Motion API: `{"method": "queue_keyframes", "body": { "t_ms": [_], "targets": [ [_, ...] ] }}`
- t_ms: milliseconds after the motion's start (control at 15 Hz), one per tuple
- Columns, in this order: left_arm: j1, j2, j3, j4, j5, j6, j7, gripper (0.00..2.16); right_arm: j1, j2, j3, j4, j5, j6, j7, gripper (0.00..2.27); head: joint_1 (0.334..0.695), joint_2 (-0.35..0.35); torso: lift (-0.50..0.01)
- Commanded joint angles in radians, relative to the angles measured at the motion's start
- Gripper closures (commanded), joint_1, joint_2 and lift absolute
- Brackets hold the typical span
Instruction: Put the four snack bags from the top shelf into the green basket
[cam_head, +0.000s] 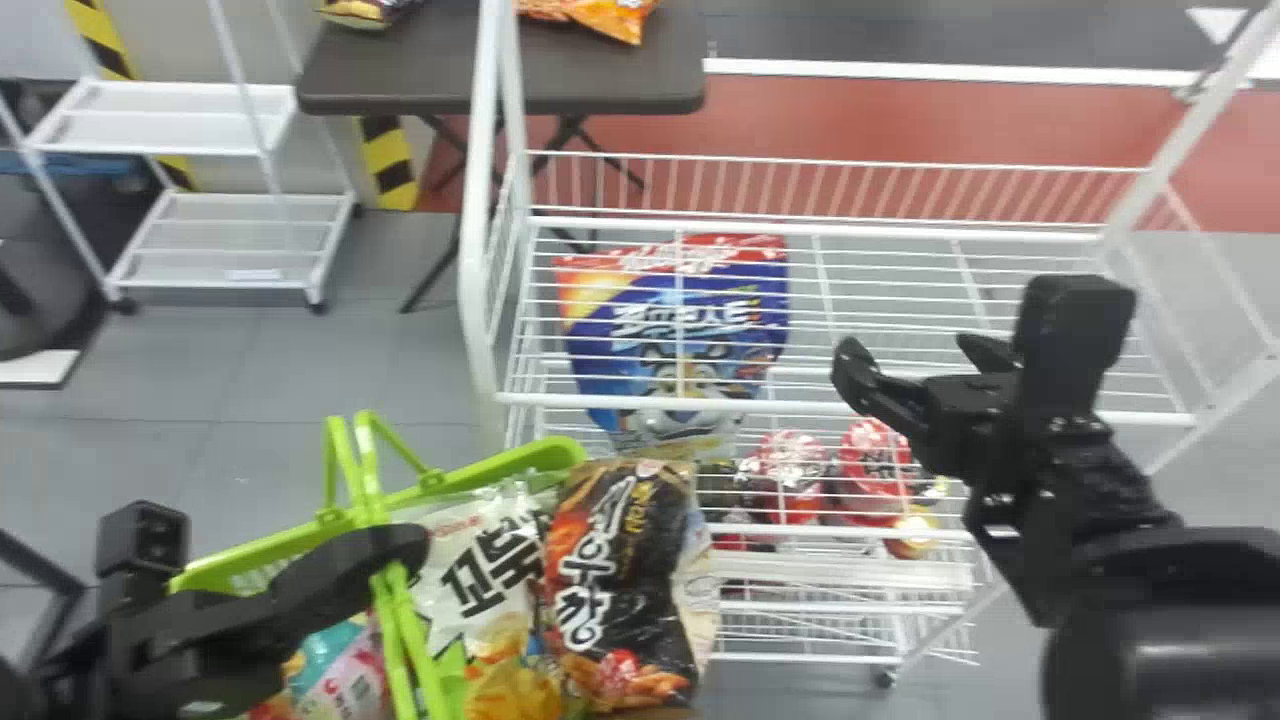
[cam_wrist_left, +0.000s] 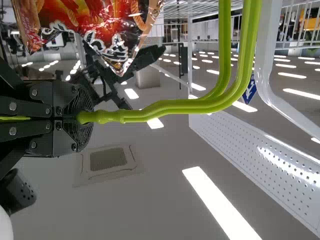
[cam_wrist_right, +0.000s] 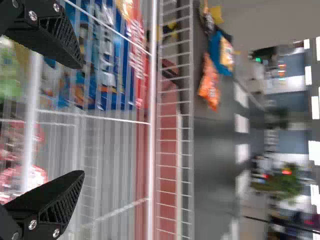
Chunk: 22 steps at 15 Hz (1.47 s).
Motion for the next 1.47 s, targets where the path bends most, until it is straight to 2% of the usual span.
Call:
{"method": "queue_keyframes", "body": {
  "t_ms": [0,333,800,1400],
  "targets": [
    [0.001,0.002,0.000,0.008,0.000,0.000,-0.011,2.15,-0.015,-0.005,-0.024,0.124,0.002,-0.253,0.007,0.07,0.695,-0.060,0.000],
    [-0.004,0.002,-0.004,0.015,0.000,0.000,-0.011,2.15,-0.030,-0.006,-0.067,0.259,-0.007,-0.406,0.055,0.06,0.695,-0.094,0.000],
    [-0.007,0.002,-0.011,0.024,-0.003,-0.003,-0.011,2.15,-0.016,-0.006,-0.064,0.273,-0.010,-0.412,0.058,0.07,0.695,-0.110,0.000],
    [-0.022,0.019,-0.015,0.054,0.008,-0.003,-0.011,2.15,-0.001,0.000,-0.038,0.257,0.002,-0.412,0.055,0.07,0.695,-0.083,0.000]
  ]
}}
